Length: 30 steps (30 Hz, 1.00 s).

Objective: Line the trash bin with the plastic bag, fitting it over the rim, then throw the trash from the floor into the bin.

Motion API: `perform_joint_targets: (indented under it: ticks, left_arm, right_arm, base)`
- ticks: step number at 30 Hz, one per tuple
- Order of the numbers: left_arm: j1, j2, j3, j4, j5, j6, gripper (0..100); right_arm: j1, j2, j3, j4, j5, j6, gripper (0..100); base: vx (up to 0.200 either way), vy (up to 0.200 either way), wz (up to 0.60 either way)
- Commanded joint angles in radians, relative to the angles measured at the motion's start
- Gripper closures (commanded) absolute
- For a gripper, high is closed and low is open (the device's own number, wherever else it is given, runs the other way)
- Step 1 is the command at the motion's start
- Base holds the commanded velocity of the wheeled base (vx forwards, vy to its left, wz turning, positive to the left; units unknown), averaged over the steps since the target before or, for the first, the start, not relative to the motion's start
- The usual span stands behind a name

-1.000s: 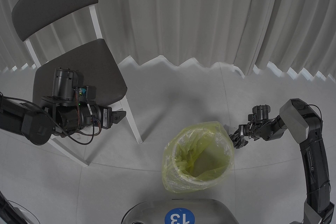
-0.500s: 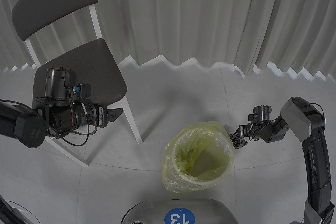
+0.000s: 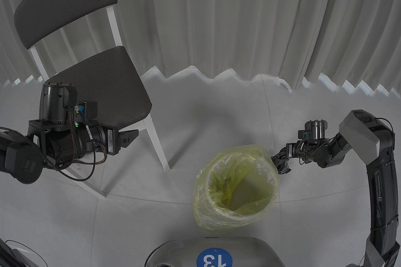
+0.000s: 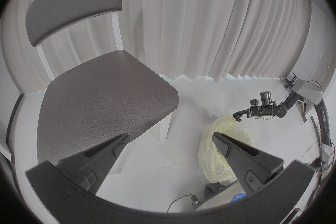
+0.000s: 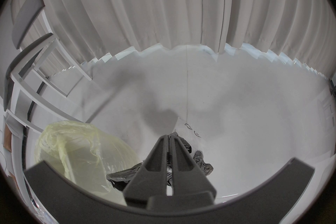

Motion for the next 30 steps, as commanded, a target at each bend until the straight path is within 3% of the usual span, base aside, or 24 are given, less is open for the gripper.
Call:
perform_joint_targets:
  ticks: [1, 12, 30]
  left_arm:
    - [0.007, -0.051, 0.023, 0.000, -0.001, -0.001, 0]
    - [0.055, -0.103, 0.076, -0.122, -0.044, -0.067, 0]
    - [0.092, -0.167, 0.127, -0.130, -0.058, -0.073, 0]
  right_arm:
    - [0.002, -0.035, 0.021, -0.005, 0.005, 0.000, 100]
    - [-0.004, -0.140, 0.086, -0.007, 0.009, -0.005, 100]
    - [-0.011, -0.328, 0.239, -0.099, 0.014, -0.031, 100]
  base:
    - [0.000, 0.000, 0.00]
    - [0.000, 0.000, 0.00]
    - [0.000, 0.000, 0.00]
